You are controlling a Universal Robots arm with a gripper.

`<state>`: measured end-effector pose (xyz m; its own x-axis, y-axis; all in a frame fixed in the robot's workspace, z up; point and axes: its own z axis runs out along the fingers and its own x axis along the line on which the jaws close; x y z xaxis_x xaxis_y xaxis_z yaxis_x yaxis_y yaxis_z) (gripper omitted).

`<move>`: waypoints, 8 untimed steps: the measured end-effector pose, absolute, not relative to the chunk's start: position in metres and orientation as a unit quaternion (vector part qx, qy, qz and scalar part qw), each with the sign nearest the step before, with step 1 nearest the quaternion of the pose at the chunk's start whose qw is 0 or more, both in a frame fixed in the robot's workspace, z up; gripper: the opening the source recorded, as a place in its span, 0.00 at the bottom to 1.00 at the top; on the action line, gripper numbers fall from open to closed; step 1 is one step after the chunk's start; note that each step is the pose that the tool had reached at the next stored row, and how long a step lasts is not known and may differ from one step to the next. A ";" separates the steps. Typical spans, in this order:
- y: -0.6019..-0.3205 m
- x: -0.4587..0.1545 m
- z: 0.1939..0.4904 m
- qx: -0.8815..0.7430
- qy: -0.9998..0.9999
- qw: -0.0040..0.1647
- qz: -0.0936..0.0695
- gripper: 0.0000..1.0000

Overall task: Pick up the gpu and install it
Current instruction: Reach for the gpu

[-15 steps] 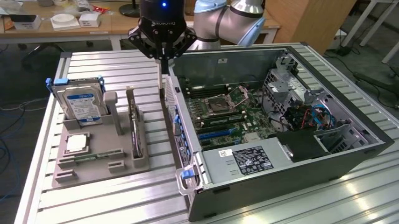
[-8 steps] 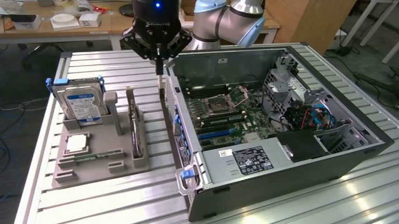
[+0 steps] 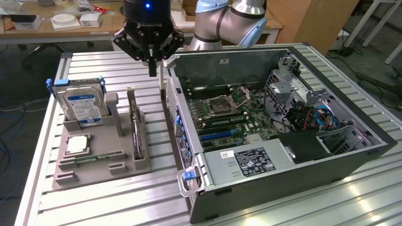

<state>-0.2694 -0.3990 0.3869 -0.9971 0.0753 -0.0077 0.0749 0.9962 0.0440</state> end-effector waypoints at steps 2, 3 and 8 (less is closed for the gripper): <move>-0.399 -0.273 0.387 0.038 0.999 0.004 0.022 0.10; -0.399 -0.274 0.387 0.038 0.999 0.004 0.022 0.10; -0.399 -0.281 0.386 0.038 0.999 0.003 0.022 0.10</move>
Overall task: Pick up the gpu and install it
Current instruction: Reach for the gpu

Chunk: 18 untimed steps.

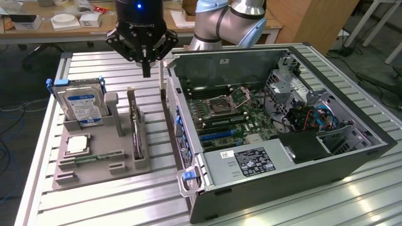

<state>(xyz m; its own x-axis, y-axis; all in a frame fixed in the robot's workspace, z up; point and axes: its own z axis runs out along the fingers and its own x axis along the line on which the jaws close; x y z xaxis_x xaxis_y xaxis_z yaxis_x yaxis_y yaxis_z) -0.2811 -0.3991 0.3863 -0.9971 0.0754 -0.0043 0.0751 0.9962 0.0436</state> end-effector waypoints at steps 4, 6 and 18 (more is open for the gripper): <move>-0.399 -0.284 0.386 0.038 0.999 0.002 0.022 0.10; -0.399 -0.286 0.386 0.038 0.999 0.002 0.022 0.10; -0.399 -0.303 0.385 0.038 0.999 0.001 0.022 0.10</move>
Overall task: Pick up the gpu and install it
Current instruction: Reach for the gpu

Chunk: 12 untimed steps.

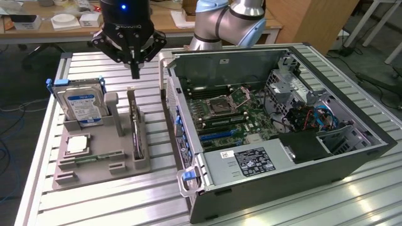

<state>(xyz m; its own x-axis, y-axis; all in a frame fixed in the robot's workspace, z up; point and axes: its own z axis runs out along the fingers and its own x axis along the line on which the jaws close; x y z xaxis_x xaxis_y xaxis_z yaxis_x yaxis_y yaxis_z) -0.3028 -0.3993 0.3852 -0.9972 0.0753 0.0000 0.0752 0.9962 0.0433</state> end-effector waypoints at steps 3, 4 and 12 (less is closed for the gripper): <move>-0.399 -0.308 0.385 0.038 0.999 0.001 0.022 0.10; -0.399 -0.309 0.385 0.038 0.999 0.000 0.022 0.10; -0.400 -0.321 0.384 0.038 0.999 -0.001 0.022 0.10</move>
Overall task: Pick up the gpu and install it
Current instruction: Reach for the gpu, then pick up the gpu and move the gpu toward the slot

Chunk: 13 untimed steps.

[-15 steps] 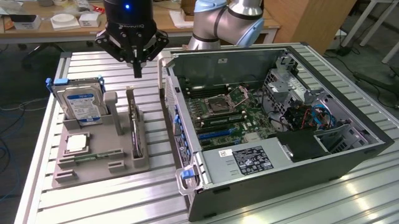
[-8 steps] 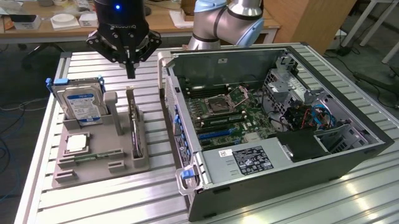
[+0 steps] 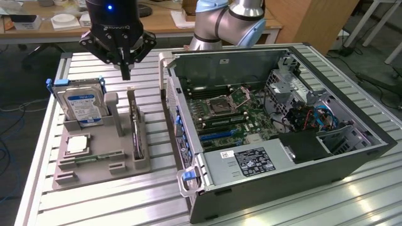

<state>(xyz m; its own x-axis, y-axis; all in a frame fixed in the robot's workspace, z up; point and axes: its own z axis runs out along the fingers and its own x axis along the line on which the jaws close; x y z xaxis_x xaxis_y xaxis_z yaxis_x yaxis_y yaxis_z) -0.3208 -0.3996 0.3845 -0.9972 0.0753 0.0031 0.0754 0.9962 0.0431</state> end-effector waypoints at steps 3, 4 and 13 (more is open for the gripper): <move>-0.400 -0.324 0.384 -0.038 -0.999 0.001 -0.022 0.10; -0.400 -0.325 0.384 -0.038 -0.999 0.001 -0.022 0.10; -0.400 -0.325 0.384 -0.038 -0.999 0.002 -0.022 0.10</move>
